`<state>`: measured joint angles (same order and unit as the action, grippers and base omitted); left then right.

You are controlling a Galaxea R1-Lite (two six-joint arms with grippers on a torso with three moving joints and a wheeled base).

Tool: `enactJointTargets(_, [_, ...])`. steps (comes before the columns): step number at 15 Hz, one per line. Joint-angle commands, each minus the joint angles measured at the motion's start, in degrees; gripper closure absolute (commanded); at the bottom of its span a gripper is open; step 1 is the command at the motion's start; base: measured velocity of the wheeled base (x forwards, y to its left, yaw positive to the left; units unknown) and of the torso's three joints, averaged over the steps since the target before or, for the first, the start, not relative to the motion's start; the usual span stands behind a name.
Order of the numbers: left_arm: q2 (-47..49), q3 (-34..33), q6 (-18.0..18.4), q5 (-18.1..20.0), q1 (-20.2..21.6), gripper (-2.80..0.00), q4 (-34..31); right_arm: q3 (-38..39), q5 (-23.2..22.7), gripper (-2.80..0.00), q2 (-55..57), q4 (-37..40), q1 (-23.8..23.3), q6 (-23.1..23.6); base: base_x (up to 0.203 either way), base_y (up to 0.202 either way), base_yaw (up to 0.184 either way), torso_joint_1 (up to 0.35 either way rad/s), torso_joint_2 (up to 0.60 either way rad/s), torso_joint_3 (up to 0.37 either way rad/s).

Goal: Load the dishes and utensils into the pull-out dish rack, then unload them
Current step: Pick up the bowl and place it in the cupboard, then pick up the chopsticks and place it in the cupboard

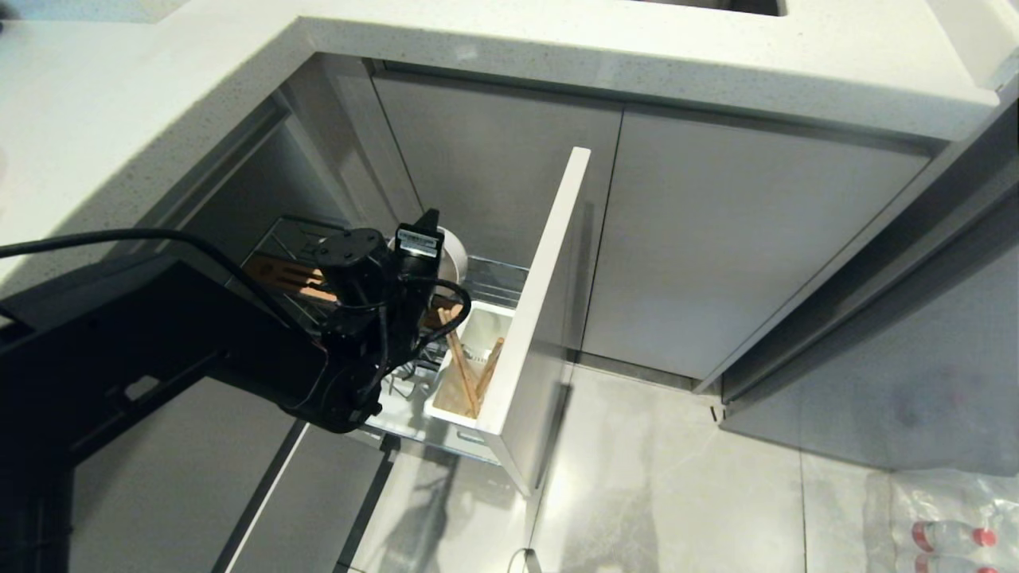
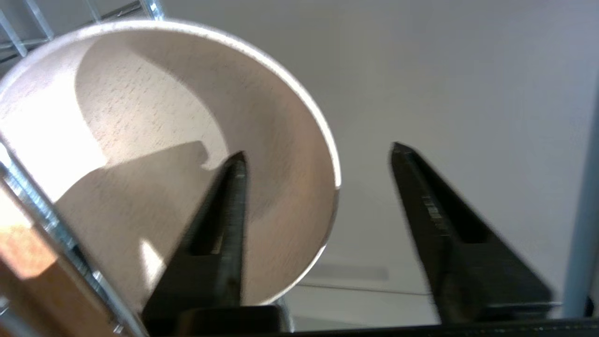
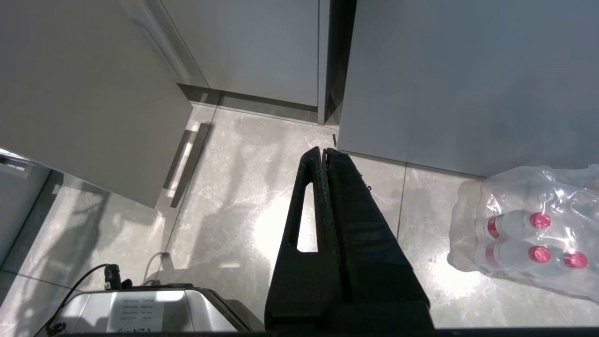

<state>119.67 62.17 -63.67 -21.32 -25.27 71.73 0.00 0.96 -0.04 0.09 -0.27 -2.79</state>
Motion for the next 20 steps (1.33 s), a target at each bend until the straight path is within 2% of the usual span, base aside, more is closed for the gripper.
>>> enactJointTargets(1, [-2.13, -0.08, -0.40, -0.14, -0.48, -2.80, -1.08, 0.09, 0.00, 0.00, 0.04, 0.00, 0.00, -0.03, 0.000, 0.000, 0.000, 0.000, 0.00, 0.000])
enactJointTargets(6, [-9.80, -1.96, -0.18, -2.10, -1.71, -2.80, -9.82, 0.09, 0.00, 0.00, 0.04, 0.00, 0.00, -0.03, 0.000, 0.000, 0.000, 0.000, 0.00, 0.000])
enactJointTargets(9, [-14.45, -2.93, 0.03, -3.66, -3.08, -2.80, -11.51, 0.09, 0.00, 0.00, 0.04, 0.00, 0.00, -0.03, 0.000, 0.000, 0.000, 0.000, 0.00, 0.000])
enactJointTargets(10, [-16.00, -3.27, 0.30, -4.18, -3.63, 0.00, -11.77, 0.09, 0.00, 0.00, 0.04, 0.00, 0.00, -0.03, 0.000, 0.000, 0.000, 0.000, 0.00, 0.000])
enactJointTargets(12, [-18.86, -4.01, 2.03, -4.24, -4.33, 0.00, -14.38, 0.09, 0.00, 0.00, 0.04, 0.00, 0.00, -0.03, 0.000, 0.000, 0.000, 0.000, 0.00, 0.000])
enactJointTargets(15, [-23.86, -3.48, 7.49, -4.35, -6.18, 0.00, -22.71, 0.09, 0.00, 0.00, 0.04, 0.00, 0.00, -0.03, 0.000, 0.000, 0.000, 0.000, 0.00, 0.000])
enactJointTargets(19, [-32.98, -1.32, 20.07, -4.81, -8.67, 0.00, -31.14, 0.09, 0.00, 0.00, 0.04, 0.00, 0.00, -0.03, 0.000, 0.000, 0.000, 0.000, 0.00, 0.000])
enactJointTargets(20, [-35.51, -0.50, 24.95, -5.23, -9.49, 0.00, -32.18, 0.09, 0.00, 0.00, 0.04, 0.00, 0.00, -0.03, 0.000, 0.000, 0.000, 0.000, 0.00, 0.000])
